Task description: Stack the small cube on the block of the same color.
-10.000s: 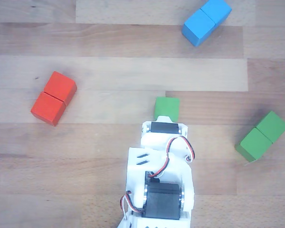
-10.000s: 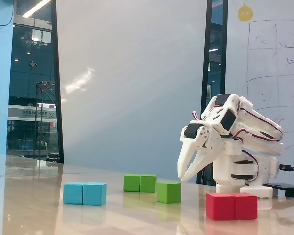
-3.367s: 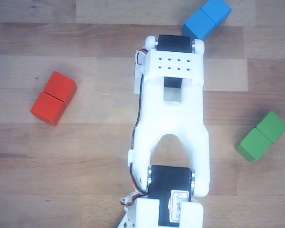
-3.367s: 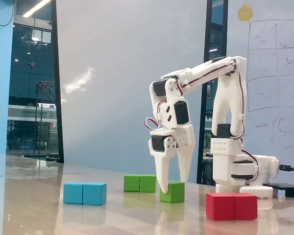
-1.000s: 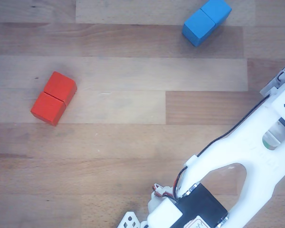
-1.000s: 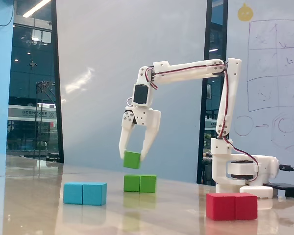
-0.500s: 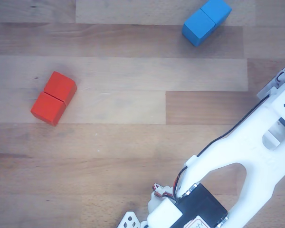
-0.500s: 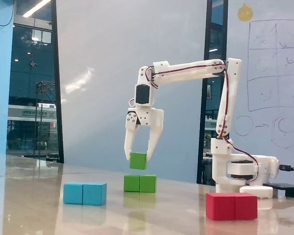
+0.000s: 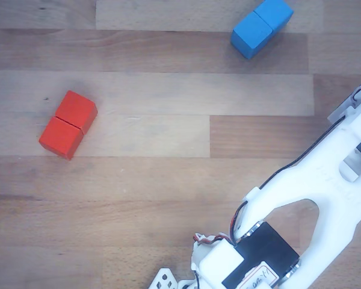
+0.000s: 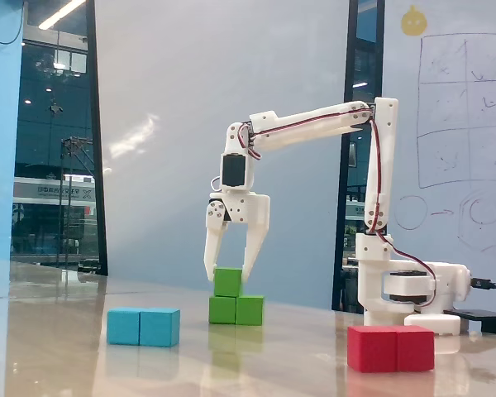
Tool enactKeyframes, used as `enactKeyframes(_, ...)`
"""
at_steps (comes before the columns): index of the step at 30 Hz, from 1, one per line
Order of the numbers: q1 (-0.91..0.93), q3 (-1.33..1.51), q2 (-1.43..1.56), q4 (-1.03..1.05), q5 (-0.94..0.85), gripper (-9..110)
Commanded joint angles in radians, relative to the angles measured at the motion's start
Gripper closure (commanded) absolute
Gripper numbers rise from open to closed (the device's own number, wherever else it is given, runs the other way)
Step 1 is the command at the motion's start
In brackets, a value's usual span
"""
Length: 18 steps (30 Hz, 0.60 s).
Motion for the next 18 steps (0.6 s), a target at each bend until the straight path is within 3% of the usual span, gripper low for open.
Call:
enactKeyframes(1, 0.012, -0.038, 0.006, -0.023, -0.008, 94)
enactKeyframes(6, 0.011, -0.031, -0.005, -0.020, -0.012, 93)
enactKeyframes(18, 0.021, -0.032, -0.006, 0.026, -0.103, 78)
